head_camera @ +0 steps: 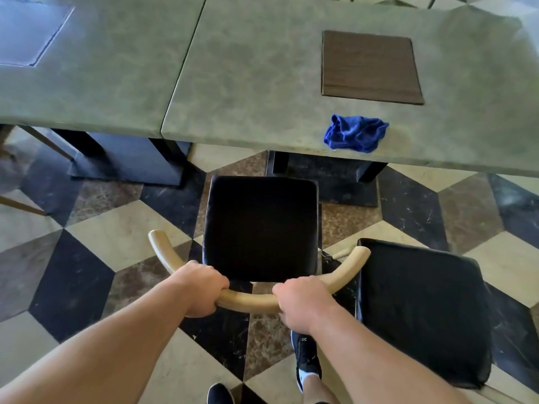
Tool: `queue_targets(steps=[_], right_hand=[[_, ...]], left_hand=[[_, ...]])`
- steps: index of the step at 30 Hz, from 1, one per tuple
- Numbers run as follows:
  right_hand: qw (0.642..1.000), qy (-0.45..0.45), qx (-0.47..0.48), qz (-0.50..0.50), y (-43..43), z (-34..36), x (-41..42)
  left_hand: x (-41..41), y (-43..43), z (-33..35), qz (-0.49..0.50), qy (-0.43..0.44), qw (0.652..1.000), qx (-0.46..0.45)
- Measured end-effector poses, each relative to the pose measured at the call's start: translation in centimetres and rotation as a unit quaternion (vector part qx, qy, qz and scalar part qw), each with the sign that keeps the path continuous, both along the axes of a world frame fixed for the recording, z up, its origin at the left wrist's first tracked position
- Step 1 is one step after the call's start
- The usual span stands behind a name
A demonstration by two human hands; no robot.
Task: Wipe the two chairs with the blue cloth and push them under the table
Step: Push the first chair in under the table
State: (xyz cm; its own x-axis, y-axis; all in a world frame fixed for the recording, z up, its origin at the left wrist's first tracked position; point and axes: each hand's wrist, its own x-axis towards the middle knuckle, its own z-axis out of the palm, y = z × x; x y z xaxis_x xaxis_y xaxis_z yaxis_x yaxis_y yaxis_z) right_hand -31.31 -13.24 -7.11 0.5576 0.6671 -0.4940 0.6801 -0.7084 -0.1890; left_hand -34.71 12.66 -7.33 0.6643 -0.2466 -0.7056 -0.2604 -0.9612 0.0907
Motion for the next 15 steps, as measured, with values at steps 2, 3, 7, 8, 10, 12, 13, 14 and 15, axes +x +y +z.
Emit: queue_targets(steps=[2,3,7,8,10,12,13,14,15], right_hand=[[1.000,-0.008,0.004,0.000,0.2,-0.5,-0.1],[1.000,-0.012,0.005,-0.001,0.3,-0.7,-0.1],[1.000,-0.017,0.003,-0.006,0.5,-1.2,-0.8],[1.000,-0.017,0.001,-0.005,0.5,-1.1,-1.2],[1.000,-0.014,0.001,-0.006,0.4,-1.0,-1.9],[1.000,-0.011,-0.004,-0.001,0.3,-0.6,-3.0],[1.000,-0.008,-0.005,-0.001,0.3,-0.4,-3.7],[1.000,-0.004,-0.006,-0.002,0.3,-0.1,-4.6],[1.000,0.000,-0.009,-0.003,0.4,0.1,-5.5]], left_hand=[[0.1,0.2,-0.3,-0.005,0.002,1.000,0.003],[0.2,0.2,-0.3,-0.008,0.003,1.000,0.003],[-0.2,0.0,-0.6,-0.026,0.009,1.000,0.013],[-0.5,0.0,-0.7,-0.030,0.012,0.999,0.015],[-1.3,-0.1,-0.9,-0.032,0.013,0.999,0.017],[-2.6,-0.2,-0.8,-0.030,0.016,0.999,0.013],[-3.3,-0.2,-0.8,-0.029,0.014,0.999,0.010],[-4.3,-0.1,-0.8,-0.030,0.012,0.999,0.009],[-5.3,0.0,-0.8,-0.031,0.011,0.999,0.009]])
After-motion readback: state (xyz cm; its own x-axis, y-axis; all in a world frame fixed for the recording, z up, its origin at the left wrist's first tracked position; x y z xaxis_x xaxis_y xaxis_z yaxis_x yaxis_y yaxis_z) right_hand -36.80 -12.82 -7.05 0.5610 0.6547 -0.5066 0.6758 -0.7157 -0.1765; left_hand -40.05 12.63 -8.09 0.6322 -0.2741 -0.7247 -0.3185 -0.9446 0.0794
